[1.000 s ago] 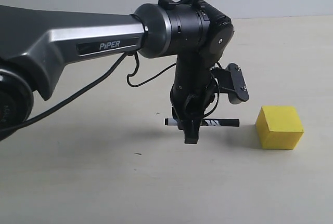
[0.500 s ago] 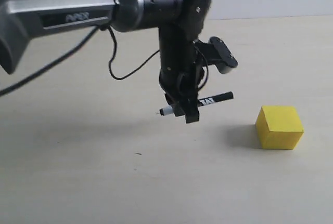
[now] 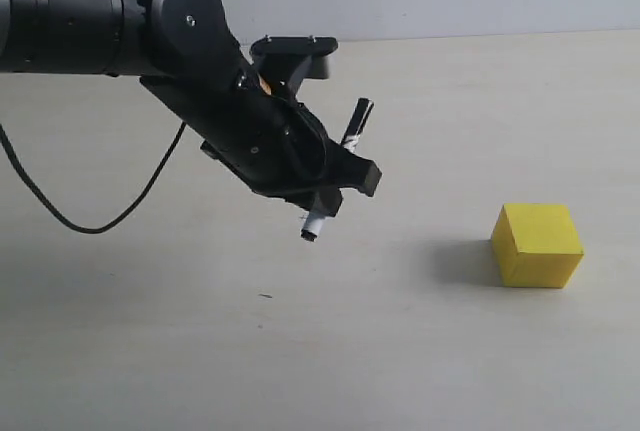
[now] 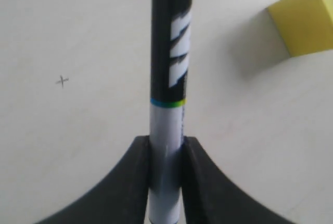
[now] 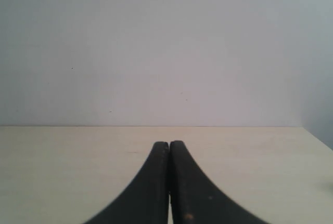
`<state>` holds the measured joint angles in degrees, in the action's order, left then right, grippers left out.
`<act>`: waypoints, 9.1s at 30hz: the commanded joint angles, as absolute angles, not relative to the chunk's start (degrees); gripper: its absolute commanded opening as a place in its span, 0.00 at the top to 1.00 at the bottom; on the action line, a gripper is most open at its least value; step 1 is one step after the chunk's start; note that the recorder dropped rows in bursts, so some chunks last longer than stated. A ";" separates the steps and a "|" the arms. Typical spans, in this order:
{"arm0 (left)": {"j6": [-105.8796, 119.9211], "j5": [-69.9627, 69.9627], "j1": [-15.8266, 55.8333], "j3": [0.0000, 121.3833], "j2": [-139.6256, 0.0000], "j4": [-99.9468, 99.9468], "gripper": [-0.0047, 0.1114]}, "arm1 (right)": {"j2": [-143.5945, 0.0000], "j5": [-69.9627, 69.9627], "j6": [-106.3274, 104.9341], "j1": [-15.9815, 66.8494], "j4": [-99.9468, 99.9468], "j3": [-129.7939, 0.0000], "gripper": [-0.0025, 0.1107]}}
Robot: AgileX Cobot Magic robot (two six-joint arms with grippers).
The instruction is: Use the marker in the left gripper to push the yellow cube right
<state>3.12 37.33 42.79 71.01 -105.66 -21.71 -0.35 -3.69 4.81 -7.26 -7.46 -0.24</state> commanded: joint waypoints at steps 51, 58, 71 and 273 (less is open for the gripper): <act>-28.68 39.76 41.62 73.01 -118.03 -18.61 0.96 | 0.00 -3.49 4.77 -7.64 -7.46 0.00 0.98; -29.20 38.78 41.62 73.01 -118.03 -18.60 0.96 | 0.00 -3.49 4.77 -7.64 -7.46 0.00 0.98; -30.46 39.25 41.62 73.01 -118.03 -18.63 0.96 | 0.00 -3.49 4.77 -7.64 -7.46 0.00 0.98; -24.21 2.07 3.26 0.00 0.00 5.80 0.96 | 0.00 -3.41 4.77 -7.64 -7.46 0.00 0.98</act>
